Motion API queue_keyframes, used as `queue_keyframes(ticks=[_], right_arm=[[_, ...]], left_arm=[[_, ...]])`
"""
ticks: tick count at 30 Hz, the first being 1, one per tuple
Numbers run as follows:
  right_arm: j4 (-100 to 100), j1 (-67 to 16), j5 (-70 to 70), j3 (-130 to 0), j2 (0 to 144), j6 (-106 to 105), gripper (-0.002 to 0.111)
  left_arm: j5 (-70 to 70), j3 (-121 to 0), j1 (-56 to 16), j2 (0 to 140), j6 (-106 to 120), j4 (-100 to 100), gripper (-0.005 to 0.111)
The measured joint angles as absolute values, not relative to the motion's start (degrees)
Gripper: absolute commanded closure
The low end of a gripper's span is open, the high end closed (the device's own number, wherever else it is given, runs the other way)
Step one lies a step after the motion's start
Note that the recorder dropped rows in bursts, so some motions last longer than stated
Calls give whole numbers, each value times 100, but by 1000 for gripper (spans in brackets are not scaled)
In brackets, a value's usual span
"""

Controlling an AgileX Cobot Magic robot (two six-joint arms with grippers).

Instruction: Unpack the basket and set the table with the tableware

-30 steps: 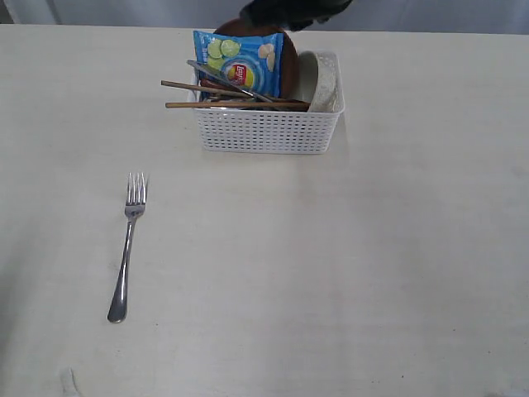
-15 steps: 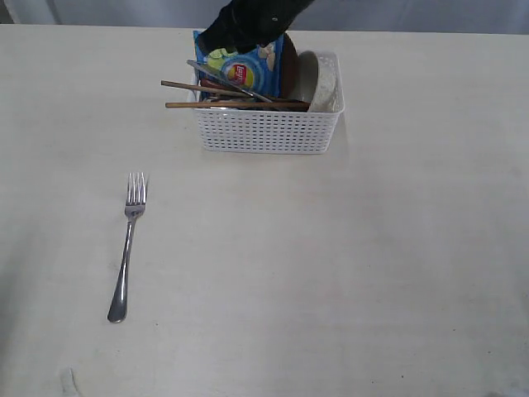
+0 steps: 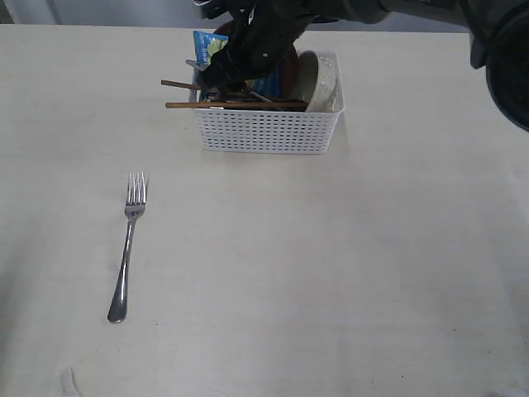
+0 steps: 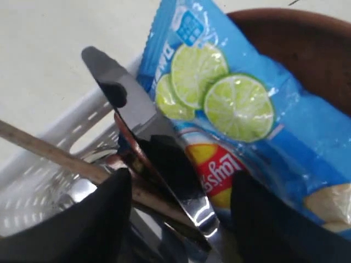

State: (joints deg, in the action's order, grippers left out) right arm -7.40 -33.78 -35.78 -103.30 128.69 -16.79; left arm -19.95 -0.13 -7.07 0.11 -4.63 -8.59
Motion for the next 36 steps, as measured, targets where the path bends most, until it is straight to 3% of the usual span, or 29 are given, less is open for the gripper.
queue_keyframes(ticks=[5,9,12,19,36], right_arm=[[-762,-3378,-3539,-10345,12918,-1679,55],[-782,-3368,-3482,-10380,12987,-1679,63],[-795,-3357,-3396,-10391,13085,-1679,82],[-695,-3357,-3322,-10413,13216,-1805,109],[-702,-3357,-3708,-10401,12766,-1763,109]], left_arm=[[-1995,-13,-707,11,-463,-859,107],[-1995,-13,-707,11,-463,-859,107],[-1995,-13,-707,11,-463,-859,107],[-1995,-13,-707,11,-463,-859,107],[-1995,-13,-707,11,-463,-859,107]])
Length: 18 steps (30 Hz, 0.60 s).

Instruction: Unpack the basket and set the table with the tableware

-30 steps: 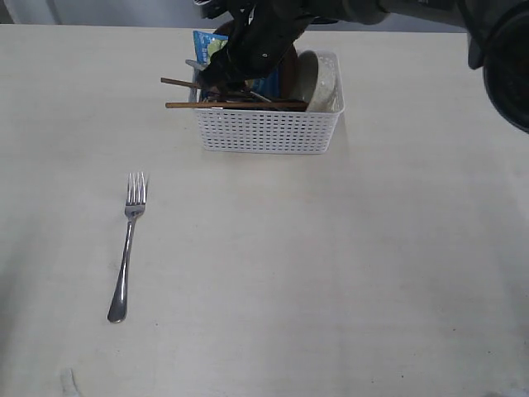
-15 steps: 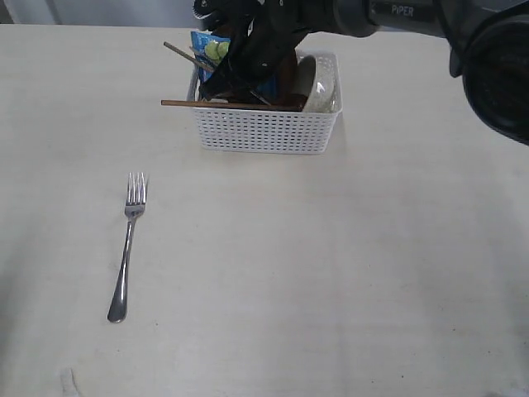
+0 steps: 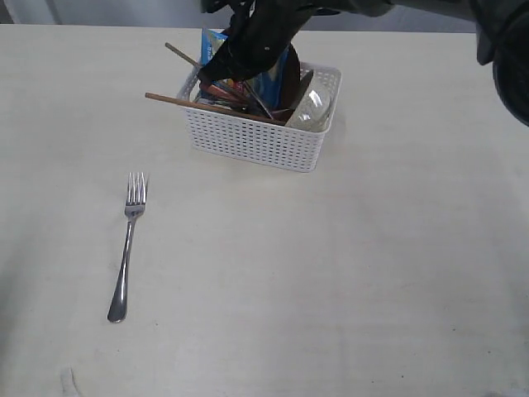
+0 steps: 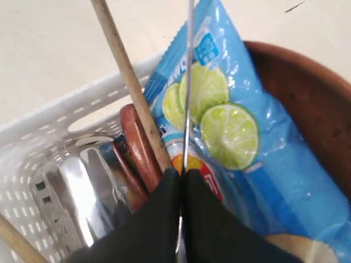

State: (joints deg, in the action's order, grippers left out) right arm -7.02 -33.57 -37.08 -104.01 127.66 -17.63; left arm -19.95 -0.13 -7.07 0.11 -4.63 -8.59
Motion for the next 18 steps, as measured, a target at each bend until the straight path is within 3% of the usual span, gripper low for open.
queue_keyframes(ticks=[18], right_arm=[[-959,-3357,-4001,-10390,11799,-1755,109]], left_arm=[[-1995,-13,-707,11,-463,-859,107]])
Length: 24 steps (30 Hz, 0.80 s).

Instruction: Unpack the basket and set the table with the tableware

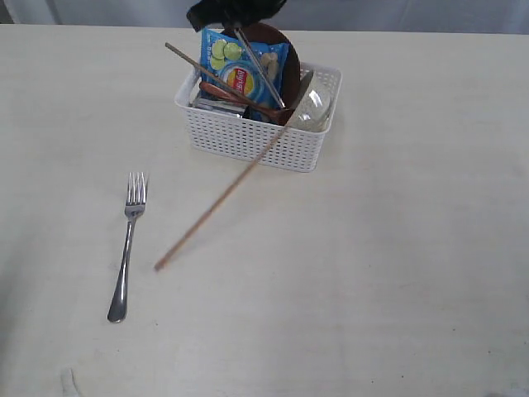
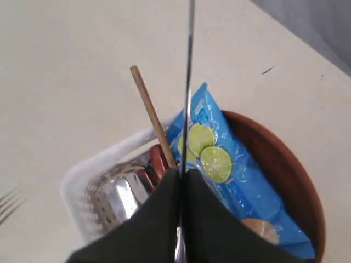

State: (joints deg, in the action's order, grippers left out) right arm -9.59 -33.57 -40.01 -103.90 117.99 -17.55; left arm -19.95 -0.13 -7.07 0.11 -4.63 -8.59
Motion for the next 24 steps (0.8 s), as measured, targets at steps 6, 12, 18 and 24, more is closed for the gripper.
queue_keyframes(ticks=[6,12,18,24], right_arm=[[-1012,-3357,-3996,-10390,11220,-1755,109],[-808,-3320,-4010,-10390,11079,-1731,109],[-785,-3107,-4296,-10381,11079,-1627,109],[-785,-3056,-4400,-10381,11079,-1627,109]], left_arm=[[-1995,-13,-707,11,-463,-859,107],[-1995,-13,-707,11,-463,-859,107],[-1995,-13,-707,11,-463,-859,107],[-1995,-13,-707,11,-463,-859,107]])
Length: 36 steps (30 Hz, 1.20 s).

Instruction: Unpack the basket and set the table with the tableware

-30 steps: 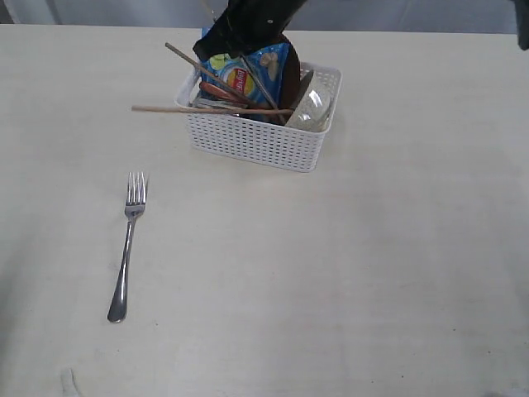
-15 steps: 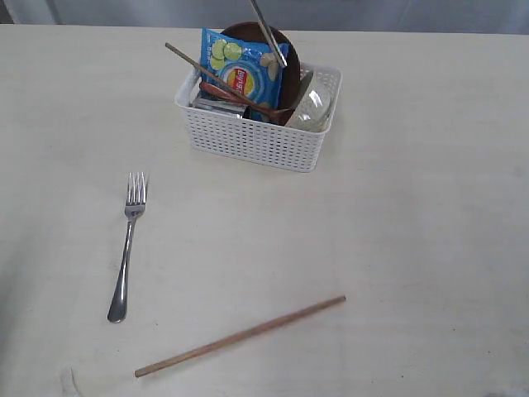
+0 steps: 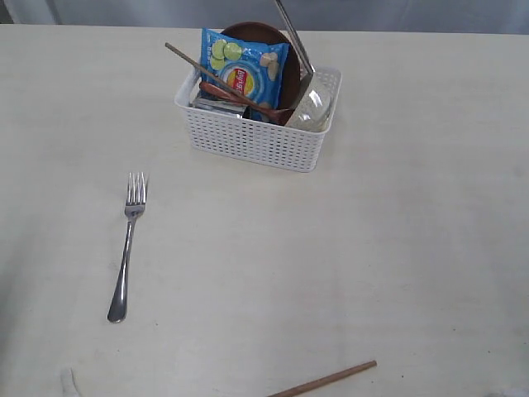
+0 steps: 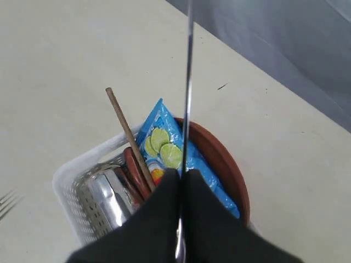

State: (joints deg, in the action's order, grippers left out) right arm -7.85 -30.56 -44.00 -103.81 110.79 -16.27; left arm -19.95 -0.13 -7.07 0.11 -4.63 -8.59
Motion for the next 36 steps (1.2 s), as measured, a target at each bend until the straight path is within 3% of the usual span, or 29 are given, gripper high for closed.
queue_keyframes(ticks=[21,36], right_arm=[[-1170,-3056,-4457,-10381,11030,-1627,109],[-4930,-3348,-5261,-10381,10891,-2337,109]], left_arm=[[-1995,-13,-707,11,-463,-859,107],[-1995,-13,-707,11,-463,-859,107]])
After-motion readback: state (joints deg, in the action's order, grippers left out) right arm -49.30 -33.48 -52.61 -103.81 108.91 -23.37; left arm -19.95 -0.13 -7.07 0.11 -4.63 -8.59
